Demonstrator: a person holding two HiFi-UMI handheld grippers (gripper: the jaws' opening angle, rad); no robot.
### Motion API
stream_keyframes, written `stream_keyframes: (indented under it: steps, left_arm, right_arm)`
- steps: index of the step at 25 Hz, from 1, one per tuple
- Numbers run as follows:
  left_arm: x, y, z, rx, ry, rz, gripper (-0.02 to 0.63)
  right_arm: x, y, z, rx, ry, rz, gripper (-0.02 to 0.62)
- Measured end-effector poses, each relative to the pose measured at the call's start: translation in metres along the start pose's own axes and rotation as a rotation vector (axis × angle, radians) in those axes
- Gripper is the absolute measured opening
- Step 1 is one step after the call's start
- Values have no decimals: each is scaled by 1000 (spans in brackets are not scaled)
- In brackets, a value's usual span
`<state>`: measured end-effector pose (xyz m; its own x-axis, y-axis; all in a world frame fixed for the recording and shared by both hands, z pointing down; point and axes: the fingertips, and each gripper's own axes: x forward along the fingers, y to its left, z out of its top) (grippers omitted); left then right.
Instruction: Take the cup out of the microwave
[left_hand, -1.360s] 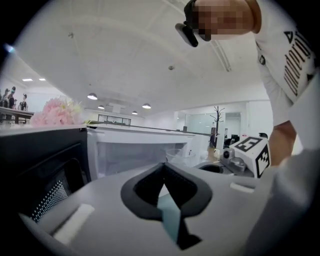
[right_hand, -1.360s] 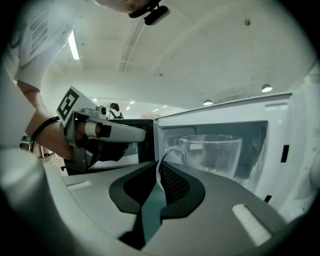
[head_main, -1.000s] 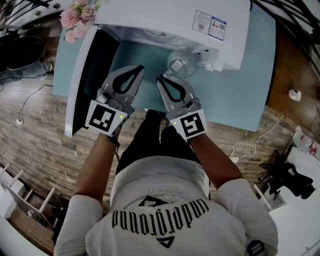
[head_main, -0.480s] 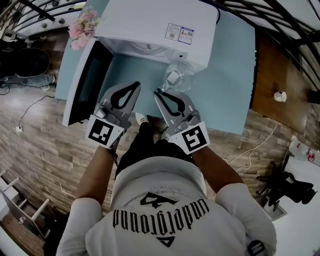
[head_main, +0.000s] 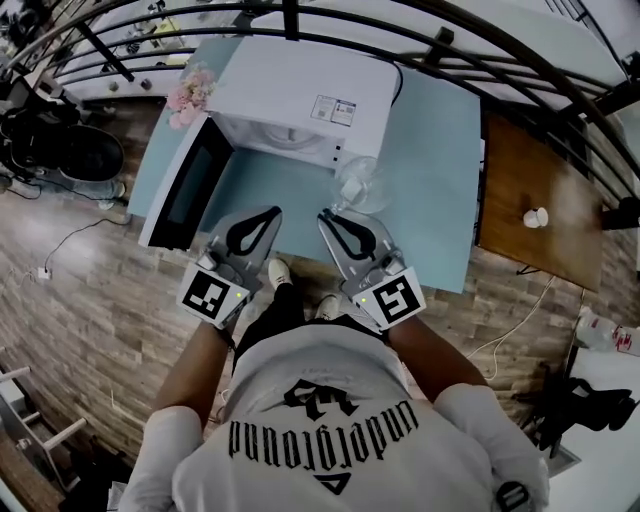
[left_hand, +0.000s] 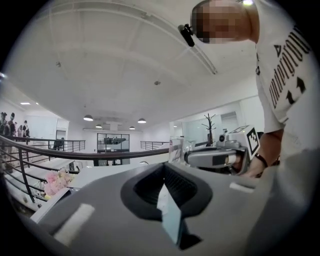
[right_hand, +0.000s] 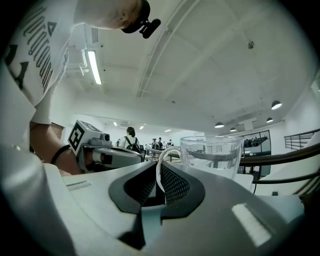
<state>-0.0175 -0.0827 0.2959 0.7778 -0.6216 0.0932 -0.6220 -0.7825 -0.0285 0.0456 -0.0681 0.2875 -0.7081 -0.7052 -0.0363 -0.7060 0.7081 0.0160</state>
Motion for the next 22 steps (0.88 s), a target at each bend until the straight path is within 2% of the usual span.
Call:
stream_keyframes:
  steps: [9,22]
  left_arm:
    - [-35,-35,29,28,-11,18,51]
    - [-109,-63,39,60,3,-105,51]
  right_arm:
    - [-42,20,34,-6,-36,24,31]
    - [-58,85,59,-28,-62,-53,31]
